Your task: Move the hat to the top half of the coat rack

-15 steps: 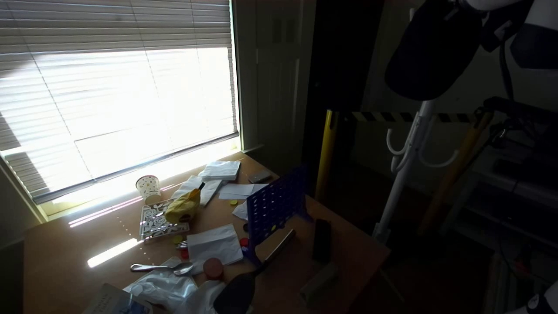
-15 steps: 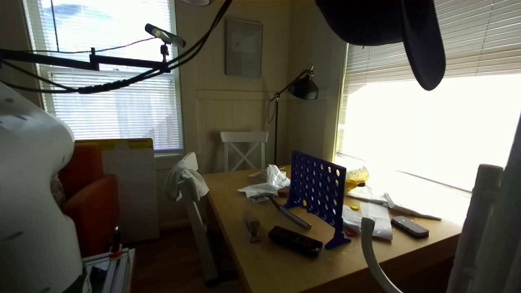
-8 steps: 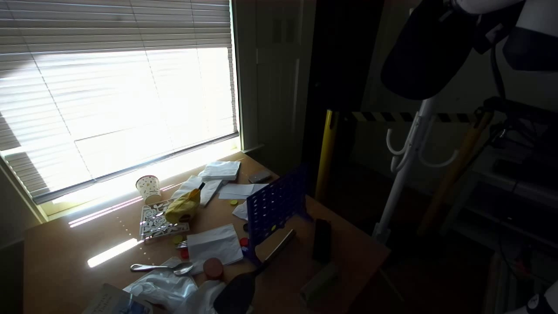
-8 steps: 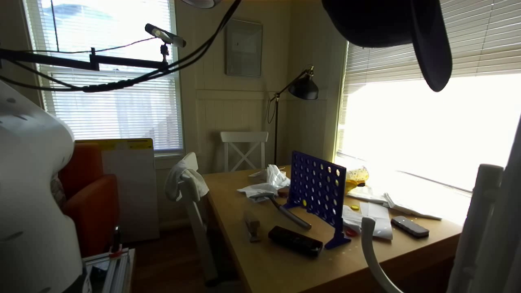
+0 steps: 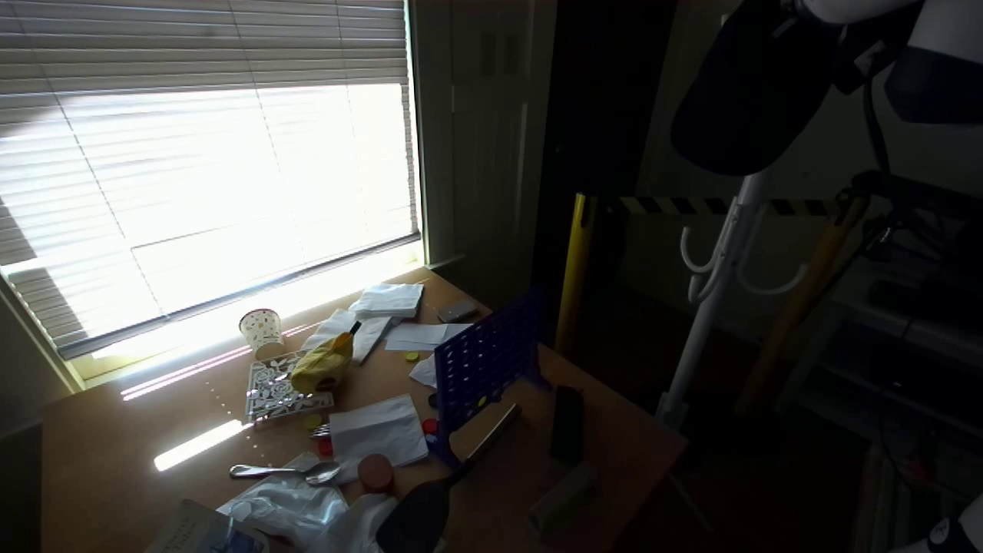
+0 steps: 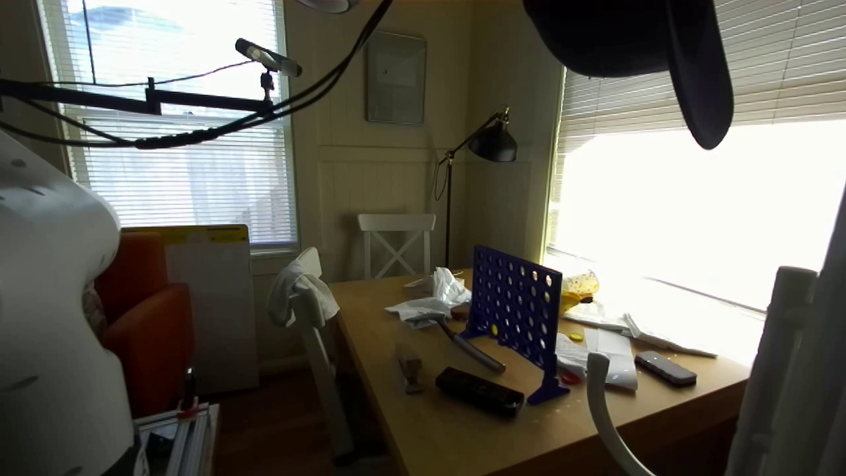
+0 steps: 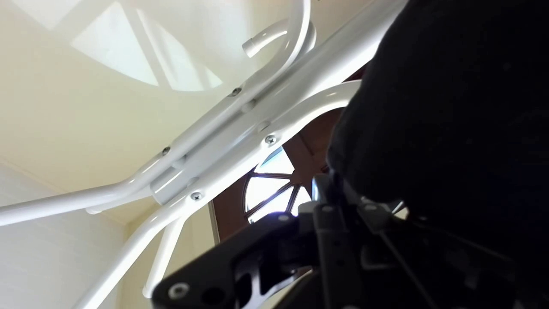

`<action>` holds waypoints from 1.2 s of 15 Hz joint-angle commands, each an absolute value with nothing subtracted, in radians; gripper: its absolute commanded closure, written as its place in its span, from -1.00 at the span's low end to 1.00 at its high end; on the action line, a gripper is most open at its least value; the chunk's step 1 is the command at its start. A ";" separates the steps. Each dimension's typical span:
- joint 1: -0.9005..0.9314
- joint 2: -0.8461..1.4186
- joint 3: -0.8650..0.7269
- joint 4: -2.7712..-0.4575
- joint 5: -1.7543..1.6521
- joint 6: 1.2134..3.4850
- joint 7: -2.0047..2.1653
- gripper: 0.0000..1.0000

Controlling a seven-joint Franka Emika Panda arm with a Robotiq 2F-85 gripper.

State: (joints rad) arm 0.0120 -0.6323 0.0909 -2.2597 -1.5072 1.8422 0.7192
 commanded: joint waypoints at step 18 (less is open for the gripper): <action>0.049 -0.487 0.112 -2.157 -1.527 1.614 0.707 0.98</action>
State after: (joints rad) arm 0.0301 -0.5401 0.1106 -2.2136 -1.5081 1.6725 0.7151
